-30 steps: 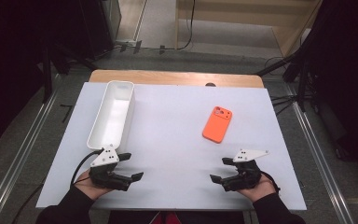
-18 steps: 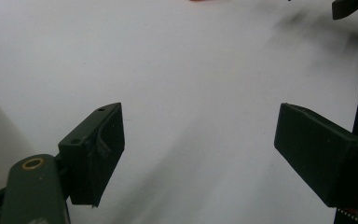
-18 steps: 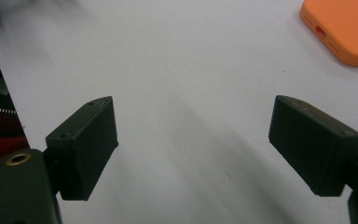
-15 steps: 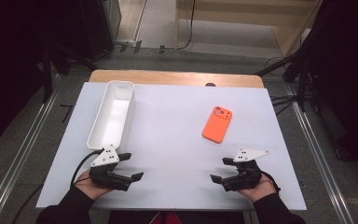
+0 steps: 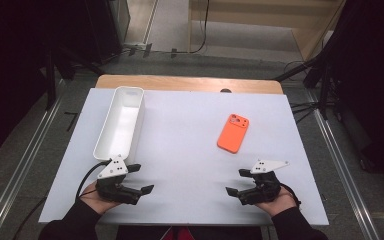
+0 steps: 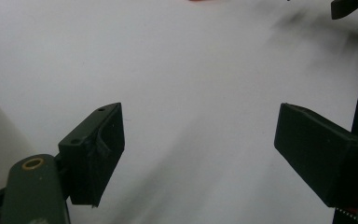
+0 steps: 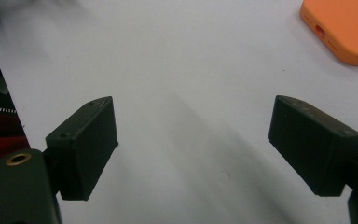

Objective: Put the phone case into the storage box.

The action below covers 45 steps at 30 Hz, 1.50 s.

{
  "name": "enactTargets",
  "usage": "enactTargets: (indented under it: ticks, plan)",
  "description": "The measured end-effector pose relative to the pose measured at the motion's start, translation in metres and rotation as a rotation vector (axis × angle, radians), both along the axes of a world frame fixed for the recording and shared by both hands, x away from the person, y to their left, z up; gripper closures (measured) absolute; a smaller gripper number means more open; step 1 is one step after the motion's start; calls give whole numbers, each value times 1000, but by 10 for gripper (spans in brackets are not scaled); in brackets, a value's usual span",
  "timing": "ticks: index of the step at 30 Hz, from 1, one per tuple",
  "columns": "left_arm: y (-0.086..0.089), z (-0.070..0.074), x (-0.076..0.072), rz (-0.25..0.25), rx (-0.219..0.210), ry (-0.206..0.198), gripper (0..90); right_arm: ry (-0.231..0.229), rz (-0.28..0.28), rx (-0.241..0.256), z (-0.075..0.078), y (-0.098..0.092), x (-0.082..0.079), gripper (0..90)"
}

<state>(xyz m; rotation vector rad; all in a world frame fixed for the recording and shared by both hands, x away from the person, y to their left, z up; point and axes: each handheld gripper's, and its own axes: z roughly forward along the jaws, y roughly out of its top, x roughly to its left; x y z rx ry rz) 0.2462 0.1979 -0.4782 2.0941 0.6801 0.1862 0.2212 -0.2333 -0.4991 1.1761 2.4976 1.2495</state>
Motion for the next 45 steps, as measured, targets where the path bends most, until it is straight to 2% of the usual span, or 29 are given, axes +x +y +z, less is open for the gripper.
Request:
enactTargets:
  ticks: [20, 27, 33, 45]
  plan:
    - [0, 0, 0, -2, -1, 2, 163, 13, -26, 6, 2, -5, 2, 142]
    - [0, 0, 0, -3, -1, 3, 162, 9, -56, 10, 4, -11, 4, 142]
    - [0, 0, -1, -5, -1, 3, 163, 5, -117, 36, 5, -17, 8, 142]
    - [0, 0, -1, -6, -4, 5, 163, 3, -157, 20, 5, -26, 16, 142]
